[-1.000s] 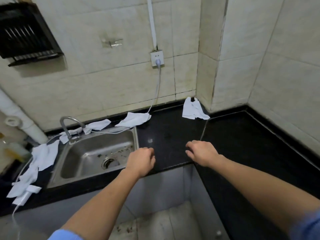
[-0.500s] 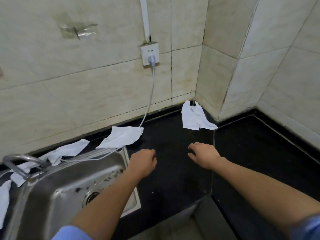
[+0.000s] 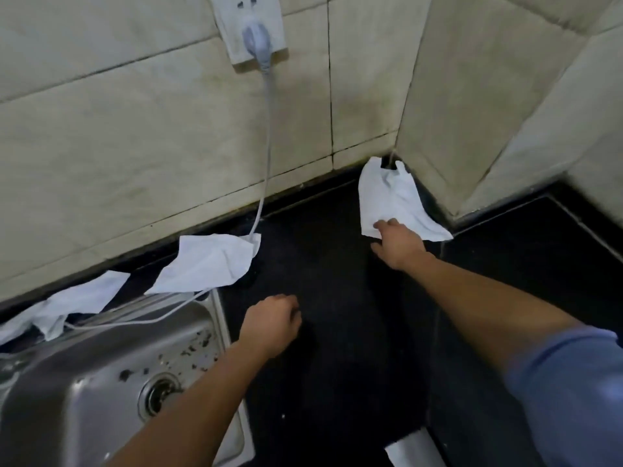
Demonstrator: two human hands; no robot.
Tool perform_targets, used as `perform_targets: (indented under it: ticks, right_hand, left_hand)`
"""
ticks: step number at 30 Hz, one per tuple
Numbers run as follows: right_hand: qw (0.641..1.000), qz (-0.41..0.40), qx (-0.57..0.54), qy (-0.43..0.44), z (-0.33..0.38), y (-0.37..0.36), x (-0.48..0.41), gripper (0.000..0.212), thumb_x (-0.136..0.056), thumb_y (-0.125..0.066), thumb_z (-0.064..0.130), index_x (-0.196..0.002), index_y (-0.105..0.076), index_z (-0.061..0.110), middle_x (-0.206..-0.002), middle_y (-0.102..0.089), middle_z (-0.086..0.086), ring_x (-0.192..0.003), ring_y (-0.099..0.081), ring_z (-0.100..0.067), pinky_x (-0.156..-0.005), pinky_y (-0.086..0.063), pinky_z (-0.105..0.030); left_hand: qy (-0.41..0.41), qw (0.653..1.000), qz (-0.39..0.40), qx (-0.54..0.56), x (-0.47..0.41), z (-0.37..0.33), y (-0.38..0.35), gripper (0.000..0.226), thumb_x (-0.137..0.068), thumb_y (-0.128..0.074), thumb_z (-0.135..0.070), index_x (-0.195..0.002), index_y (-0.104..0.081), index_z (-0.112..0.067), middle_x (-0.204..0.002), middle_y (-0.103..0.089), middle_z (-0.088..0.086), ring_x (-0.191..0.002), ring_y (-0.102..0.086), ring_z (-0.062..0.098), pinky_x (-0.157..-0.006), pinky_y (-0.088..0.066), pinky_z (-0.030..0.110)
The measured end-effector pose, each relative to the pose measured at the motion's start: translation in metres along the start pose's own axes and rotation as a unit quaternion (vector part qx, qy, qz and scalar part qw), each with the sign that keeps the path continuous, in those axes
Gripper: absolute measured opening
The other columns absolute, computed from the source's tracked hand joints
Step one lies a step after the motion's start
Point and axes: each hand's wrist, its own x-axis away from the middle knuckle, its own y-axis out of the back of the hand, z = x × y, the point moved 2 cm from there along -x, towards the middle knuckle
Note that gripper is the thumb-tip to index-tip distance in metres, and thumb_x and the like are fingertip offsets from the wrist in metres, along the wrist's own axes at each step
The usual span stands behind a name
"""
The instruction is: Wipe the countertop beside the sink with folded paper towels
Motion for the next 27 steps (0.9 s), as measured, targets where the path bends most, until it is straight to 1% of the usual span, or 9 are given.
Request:
perform_targets:
  ticks: [3,5,7,9,11,13,16,22,27]
  right_hand:
    - [0.999,0.007,-0.043,-0.011,0.000,-0.016,-0.050,0.068,-0.091,-0.057,0.035,-0.147,-0.021,0.022,-0.144,-0.031,-0.013,-0.122,-0.043,-0.036,-0.098,-0.043,-0.049]
    - [0.999,0.024,-0.035,-0.032,-0.002,-0.031,-0.072,0.072,-0.090,-0.059,0.037,-0.147,-0.016,0.027,-0.142,-0.028,-0.012,-0.121,-0.042,-0.038,-0.097,-0.042,-0.053]
    - [0.998,0.034,-0.032,-0.032,-0.004,-0.046,-0.087,0.057,-0.091,-0.056,0.026,-0.141,-0.029,0.020,-0.132,-0.035,-0.016,-0.115,-0.047,-0.039,-0.097,-0.043,-0.052]
    - [0.996,0.050,-0.078,-0.008,-0.002,-0.054,-0.093,0.037,-0.092,-0.054,0.014,-0.129,-0.048,0.010,-0.126,-0.048,-0.020,-0.110,-0.052,-0.038,-0.096,-0.045,-0.045]
    - [0.990,0.050,-0.133,0.016,0.004,-0.055,-0.086,0.026,-0.092,-0.054,0.015,-0.116,-0.058,0.007,-0.118,-0.057,-0.020,-0.105,-0.056,-0.036,-0.090,-0.047,-0.040]
    - [0.987,0.028,-0.152,0.053,0.017,-0.051,-0.066,0.022,-0.092,-0.054,0.021,-0.109,-0.060,0.007,-0.109,-0.059,-0.018,-0.098,-0.058,-0.034,-0.082,-0.048,-0.038]
    - [0.987,0.031,-0.108,0.114,0.040,-0.051,-0.019,0.022,-0.091,-0.054,0.028,-0.107,-0.058,0.014,-0.105,-0.056,-0.012,-0.091,-0.057,-0.031,-0.075,-0.047,-0.037]
    - [0.979,0.122,-0.040,0.160,0.064,-0.089,0.099,0.023,-0.091,-0.051,0.033,-0.110,-0.055,0.023,-0.112,-0.052,-0.003,-0.091,-0.059,-0.028,-0.074,-0.045,-0.035]
    - [0.968,0.186,-0.051,0.159,0.073,-0.137,0.174,0.026,-0.091,-0.050,0.029,-0.114,-0.057,0.018,-0.115,-0.049,-0.003,-0.093,-0.058,-0.029,-0.074,-0.043,-0.035]
  left_hand:
    - [0.024,1.000,0.011,0.003,-0.012,0.010,-0.008,0.021,-0.093,-0.048,-0.033,-0.102,-0.061,-0.020,-0.102,-0.064,0.001,-0.093,-0.062,0.024,-0.071,-0.045,0.033]
    - [0.034,0.999,0.014,0.004,-0.016,0.015,-0.013,0.020,-0.093,-0.048,-0.034,-0.100,-0.060,-0.020,-0.100,-0.064,0.001,-0.093,-0.062,0.025,-0.069,-0.044,0.033]
    - [0.039,0.999,0.028,0.009,-0.017,0.019,-0.020,0.020,-0.093,-0.047,-0.034,-0.099,-0.059,-0.019,-0.100,-0.063,0.002,-0.093,-0.061,0.026,-0.069,-0.043,0.033]
    - [0.042,0.998,0.033,0.013,-0.018,0.022,-0.024,0.020,-0.093,-0.047,-0.034,-0.100,-0.059,-0.020,-0.100,-0.062,0.000,-0.092,-0.061,0.024,-0.069,-0.043,0.032]
    - [0.046,0.998,0.029,0.019,-0.019,0.025,-0.027,0.018,-0.093,-0.047,-0.033,-0.098,-0.060,-0.020,-0.098,-0.063,-0.001,-0.091,-0.061,0.023,-0.066,-0.040,0.031]
    - [0.053,0.998,0.020,0.033,-0.019,0.029,-0.029,0.017,-0.092,-0.049,-0.031,-0.096,-0.061,-0.020,-0.096,-0.064,0.000,-0.089,-0.061,0.024,-0.064,-0.040,0.030]
    - [0.073,0.996,0.012,0.053,-0.019,0.036,-0.028,0.017,-0.091,-0.051,-0.030,-0.096,-0.063,-0.019,-0.093,-0.067,0.001,-0.089,-0.063,0.024,-0.069,-0.047,0.033]
    - [0.065,0.996,0.019,0.065,-0.004,0.055,-0.031,0.016,-0.090,-0.053,-0.030,-0.096,-0.064,-0.021,-0.090,-0.068,0.000,-0.087,-0.064,0.023,-0.073,-0.051,0.035]
    - [0.045,0.996,0.041,0.069,0.012,0.065,-0.049,0.016,-0.091,-0.053,-0.028,-0.096,-0.065,-0.019,-0.088,-0.067,0.000,-0.082,-0.063,0.019,-0.069,-0.050,0.032]
